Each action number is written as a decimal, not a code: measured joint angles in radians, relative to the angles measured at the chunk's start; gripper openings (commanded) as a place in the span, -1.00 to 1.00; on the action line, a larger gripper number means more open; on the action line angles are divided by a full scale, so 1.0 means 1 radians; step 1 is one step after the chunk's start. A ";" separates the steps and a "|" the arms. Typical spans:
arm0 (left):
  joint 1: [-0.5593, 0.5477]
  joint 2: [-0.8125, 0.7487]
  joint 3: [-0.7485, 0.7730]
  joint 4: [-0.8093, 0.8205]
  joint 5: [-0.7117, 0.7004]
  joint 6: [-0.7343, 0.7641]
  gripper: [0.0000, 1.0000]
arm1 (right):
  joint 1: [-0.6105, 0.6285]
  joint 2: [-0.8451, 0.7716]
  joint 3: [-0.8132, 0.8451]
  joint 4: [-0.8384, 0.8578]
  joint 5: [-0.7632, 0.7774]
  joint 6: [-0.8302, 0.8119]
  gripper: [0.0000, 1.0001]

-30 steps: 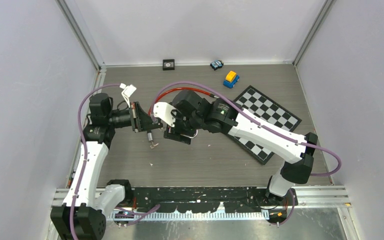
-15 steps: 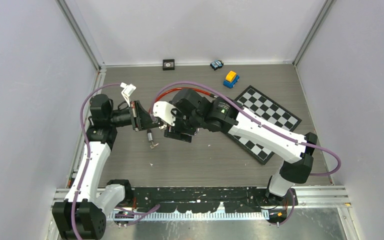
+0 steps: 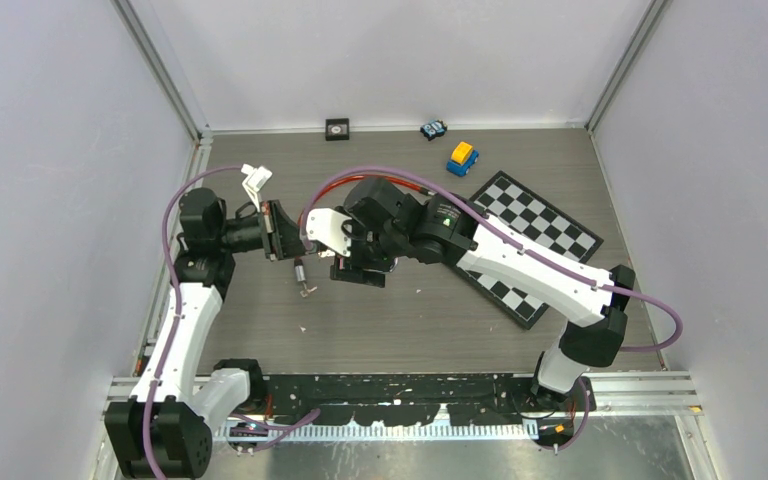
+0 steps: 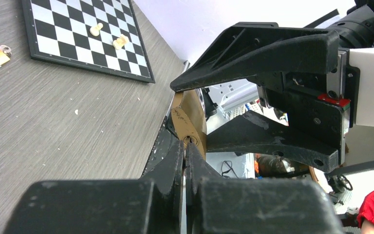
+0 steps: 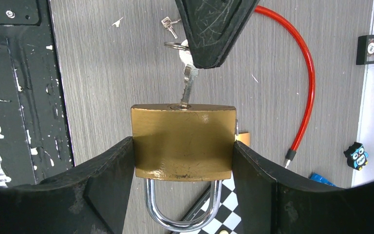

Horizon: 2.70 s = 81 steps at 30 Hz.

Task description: Unlock with the key

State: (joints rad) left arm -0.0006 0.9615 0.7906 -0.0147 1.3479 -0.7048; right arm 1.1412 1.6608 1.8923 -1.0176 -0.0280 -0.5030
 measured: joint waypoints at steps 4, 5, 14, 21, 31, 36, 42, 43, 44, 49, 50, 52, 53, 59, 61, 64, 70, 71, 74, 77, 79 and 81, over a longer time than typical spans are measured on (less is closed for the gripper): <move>0.000 0.003 -0.014 0.027 -0.010 -0.047 -1.00 | 0.000 0.000 0.000 -0.001 0.001 -0.006 -0.99; 0.000 0.003 -0.016 0.031 -0.012 -0.055 -1.00 | 0.000 0.000 0.000 0.000 0.002 -0.007 -0.99; 0.009 0.003 -0.028 0.087 -0.022 -0.106 -1.00 | 0.000 0.000 0.000 0.008 0.013 -0.007 -0.99; 0.039 0.003 -0.099 0.287 -0.019 -0.240 -1.00 | -0.005 0.000 -0.011 0.036 0.014 0.005 -0.99; 0.049 0.003 -0.142 0.515 -0.036 -0.380 -1.00 | -0.010 0.000 -0.014 0.063 0.004 0.031 -0.99; 0.052 0.003 -0.148 0.562 -0.045 -0.402 -1.00 | -0.010 0.000 -0.014 0.069 -0.004 0.036 -0.99; 0.067 0.003 -0.168 0.618 -0.049 -0.446 -1.00 | -0.013 0.000 -0.019 0.082 -0.011 0.040 -0.99; 0.070 0.003 -0.175 0.640 -0.055 -0.461 -1.00 | -0.014 0.000 -0.020 0.084 -0.011 0.042 -0.99; 0.074 0.003 -0.178 0.647 -0.056 -0.467 -1.00 | -0.015 -0.001 -0.022 0.089 -0.011 0.043 -0.99; 0.086 0.003 -0.193 0.692 -0.079 -0.511 -1.00 | -0.019 -0.002 -0.026 0.109 -0.006 0.059 -0.99; 0.087 0.003 -0.193 0.697 -0.083 -0.518 -1.00 | -0.019 -0.002 -0.027 0.114 -0.003 0.062 -0.99; 0.088 0.003 -0.193 0.706 -0.094 -0.526 -1.00 | -0.019 -0.003 -0.027 0.121 0.003 0.066 -0.99; 0.088 0.003 -0.193 0.707 -0.100 -0.528 -1.00 | -0.020 -0.003 -0.027 0.124 0.007 0.067 -0.99; 0.088 0.003 -0.193 0.706 -0.134 -0.545 -1.00 | -0.023 -0.003 -0.027 0.137 0.023 0.077 -0.99; 0.088 0.003 -0.193 0.706 -0.143 -0.547 -1.00 | -0.024 -0.003 -0.027 0.141 0.027 0.081 -0.99; 0.088 0.003 -0.193 0.710 -0.152 -0.554 -1.00 | -0.026 -0.003 -0.027 0.146 0.029 0.087 -0.99; 0.088 0.003 -0.214 0.792 -0.163 -0.607 -1.00 | -0.031 -0.003 -0.027 0.151 0.028 0.100 -0.99; 0.088 0.003 -0.219 0.814 -0.163 -0.622 -1.00 | -0.032 -0.003 -0.027 0.151 0.028 0.103 -0.99; 0.088 0.003 -0.231 0.861 -0.166 -0.648 -1.00 | -0.033 -0.003 -0.026 0.155 0.027 0.114 -0.99; 0.088 0.003 -0.240 0.889 -0.169 -0.659 -1.00 | -0.033 -0.003 -0.026 0.156 0.027 0.118 -0.99; 0.088 0.003 -0.243 0.899 -0.171 -0.665 -1.00 | -0.035 -0.003 -0.023 0.156 0.026 0.122 -0.99; 0.088 0.003 -0.245 0.905 -0.176 -0.672 -1.00 | -0.037 -0.003 -0.019 0.156 0.026 0.124 -0.99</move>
State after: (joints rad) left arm 0.0875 0.9642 0.5453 0.8902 1.1717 -1.3766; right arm 1.1042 1.6577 1.8729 -0.8619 -0.0017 -0.3790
